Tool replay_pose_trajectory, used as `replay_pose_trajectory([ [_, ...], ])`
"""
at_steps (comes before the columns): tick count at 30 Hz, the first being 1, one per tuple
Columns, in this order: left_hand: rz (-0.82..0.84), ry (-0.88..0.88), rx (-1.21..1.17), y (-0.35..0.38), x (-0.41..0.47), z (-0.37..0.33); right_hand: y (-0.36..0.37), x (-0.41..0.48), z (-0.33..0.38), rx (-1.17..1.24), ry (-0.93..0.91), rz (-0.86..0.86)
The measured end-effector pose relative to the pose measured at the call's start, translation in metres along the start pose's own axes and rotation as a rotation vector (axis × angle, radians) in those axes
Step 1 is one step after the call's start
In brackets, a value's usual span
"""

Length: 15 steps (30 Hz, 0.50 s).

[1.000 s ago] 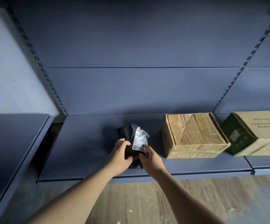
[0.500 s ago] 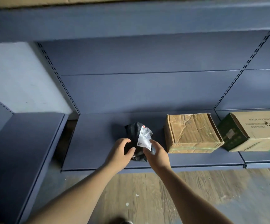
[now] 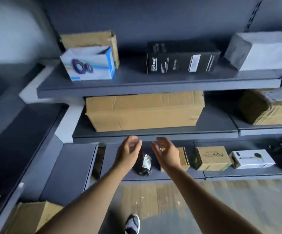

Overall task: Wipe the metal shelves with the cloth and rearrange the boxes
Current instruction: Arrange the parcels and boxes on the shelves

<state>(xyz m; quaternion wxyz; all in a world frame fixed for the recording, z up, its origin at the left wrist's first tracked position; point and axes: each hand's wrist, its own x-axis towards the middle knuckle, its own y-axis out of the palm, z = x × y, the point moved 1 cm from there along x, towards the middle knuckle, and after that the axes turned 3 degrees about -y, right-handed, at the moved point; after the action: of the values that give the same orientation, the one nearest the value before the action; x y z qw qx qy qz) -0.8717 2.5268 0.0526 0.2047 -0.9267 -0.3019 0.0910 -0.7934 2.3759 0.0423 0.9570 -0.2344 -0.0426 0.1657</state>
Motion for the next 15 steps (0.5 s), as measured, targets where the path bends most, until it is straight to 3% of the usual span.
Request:
replay_pose_trajectory([
  [9, -0.144, 0.451, -0.052, -0.131, -0.025, -0.279, -0.138, -0.001, 0.272, 0.235, -0.429, -0.191],
  [15, -0.310, 0.689, -0.138, -0.225, -0.022, -0.388, -0.191, -0.013, 0.425, 0.259, -0.700, -0.268],
])
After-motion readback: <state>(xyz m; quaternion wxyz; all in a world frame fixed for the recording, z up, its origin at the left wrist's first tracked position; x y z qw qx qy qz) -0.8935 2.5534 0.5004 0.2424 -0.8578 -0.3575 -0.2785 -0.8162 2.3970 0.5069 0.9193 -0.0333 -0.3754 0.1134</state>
